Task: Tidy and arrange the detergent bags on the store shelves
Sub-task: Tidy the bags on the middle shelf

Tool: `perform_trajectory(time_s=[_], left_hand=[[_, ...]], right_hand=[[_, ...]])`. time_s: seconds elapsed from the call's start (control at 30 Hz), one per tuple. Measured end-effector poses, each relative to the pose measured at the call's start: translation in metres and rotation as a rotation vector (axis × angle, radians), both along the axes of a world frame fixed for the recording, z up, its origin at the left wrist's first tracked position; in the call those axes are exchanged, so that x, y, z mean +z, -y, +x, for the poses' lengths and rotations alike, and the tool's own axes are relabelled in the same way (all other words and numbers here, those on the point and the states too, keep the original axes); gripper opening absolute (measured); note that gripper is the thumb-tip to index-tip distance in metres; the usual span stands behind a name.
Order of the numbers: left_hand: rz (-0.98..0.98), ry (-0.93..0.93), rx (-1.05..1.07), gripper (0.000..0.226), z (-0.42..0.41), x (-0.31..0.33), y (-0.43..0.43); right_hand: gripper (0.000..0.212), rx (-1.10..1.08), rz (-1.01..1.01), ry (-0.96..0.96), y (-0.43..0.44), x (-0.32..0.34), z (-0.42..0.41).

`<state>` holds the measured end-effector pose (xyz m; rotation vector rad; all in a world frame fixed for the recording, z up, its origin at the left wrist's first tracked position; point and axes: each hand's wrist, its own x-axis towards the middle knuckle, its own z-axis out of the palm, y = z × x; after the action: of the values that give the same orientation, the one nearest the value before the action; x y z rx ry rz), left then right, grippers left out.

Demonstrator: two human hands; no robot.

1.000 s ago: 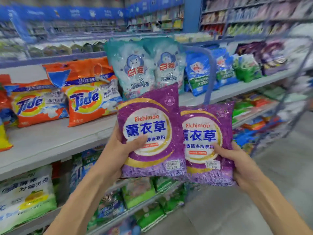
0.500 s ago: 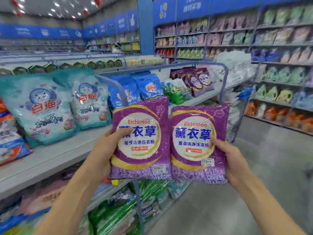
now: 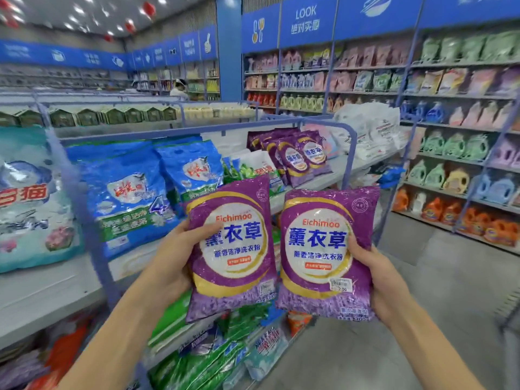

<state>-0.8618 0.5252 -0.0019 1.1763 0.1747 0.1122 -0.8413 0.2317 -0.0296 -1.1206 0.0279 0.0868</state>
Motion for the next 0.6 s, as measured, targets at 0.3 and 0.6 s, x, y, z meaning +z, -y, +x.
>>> perform_trajectory(time_s=[0.3, 0.6], left_hand=[[0.066, -0.01, 0.025, 0.045, 0.165, 0.017, 0.068], [-0.001, -0.051, 0.081, 0.041, 0.29, 0.021, 0.155]], right_hand=[[0.03, -0.016, 0.047, 0.017, 0.063, 0.023, 0.155], [0.035, 0.046, 0.061, 0.048, 0.138, 0.015, 0.31]])
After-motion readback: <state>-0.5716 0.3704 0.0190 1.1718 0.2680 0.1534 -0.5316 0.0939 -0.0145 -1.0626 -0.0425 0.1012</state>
